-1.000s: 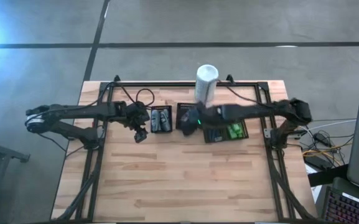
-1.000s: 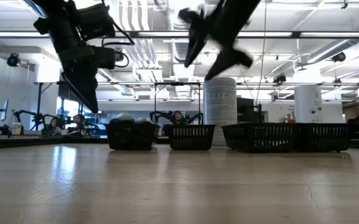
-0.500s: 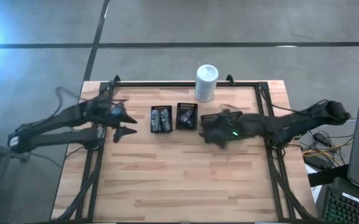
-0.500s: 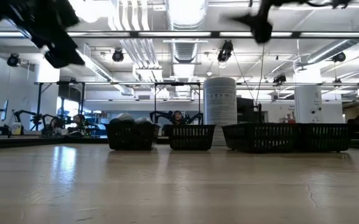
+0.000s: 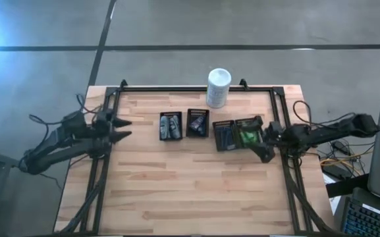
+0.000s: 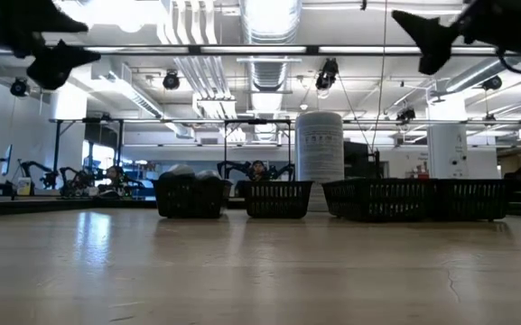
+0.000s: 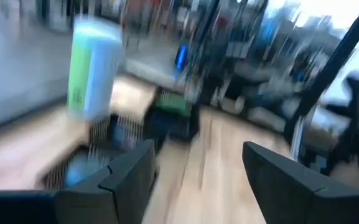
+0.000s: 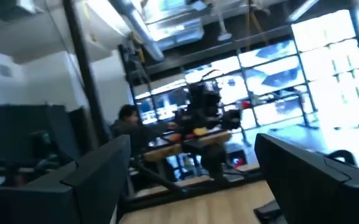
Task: Pick & Place Travel size toiletries
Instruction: Return to Home Position
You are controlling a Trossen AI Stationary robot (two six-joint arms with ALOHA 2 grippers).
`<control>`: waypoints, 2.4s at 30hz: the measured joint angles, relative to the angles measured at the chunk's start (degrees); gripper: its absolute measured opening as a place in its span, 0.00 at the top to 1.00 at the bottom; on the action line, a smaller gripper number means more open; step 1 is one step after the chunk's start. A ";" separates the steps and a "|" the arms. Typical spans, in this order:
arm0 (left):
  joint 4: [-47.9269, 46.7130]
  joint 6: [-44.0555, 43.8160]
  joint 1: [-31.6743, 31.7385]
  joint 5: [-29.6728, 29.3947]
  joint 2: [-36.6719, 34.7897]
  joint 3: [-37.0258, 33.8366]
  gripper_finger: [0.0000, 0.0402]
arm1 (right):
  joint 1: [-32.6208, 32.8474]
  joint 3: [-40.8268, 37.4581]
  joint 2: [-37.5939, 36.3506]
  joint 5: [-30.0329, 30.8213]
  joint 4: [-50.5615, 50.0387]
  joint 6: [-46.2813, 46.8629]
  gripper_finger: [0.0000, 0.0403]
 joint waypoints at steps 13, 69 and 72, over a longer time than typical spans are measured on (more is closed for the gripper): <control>32.43 -10.45 -0.07 1.74 3.17 -23.38 0.38 | -0.26 -6.74 -10.25 2.93 -9.52 -6.39 0.26; 28.52 -5.86 0.20 -10.41 5.85 -22.87 0.38 | -0.27 -6.72 -6.85 2.91 -11.09 -0.27 0.31; 28.55 -5.87 0.20 -12.51 5.85 -22.83 0.38 | -0.27 -6.72 -6.85 2.89 -11.14 -0.27 0.28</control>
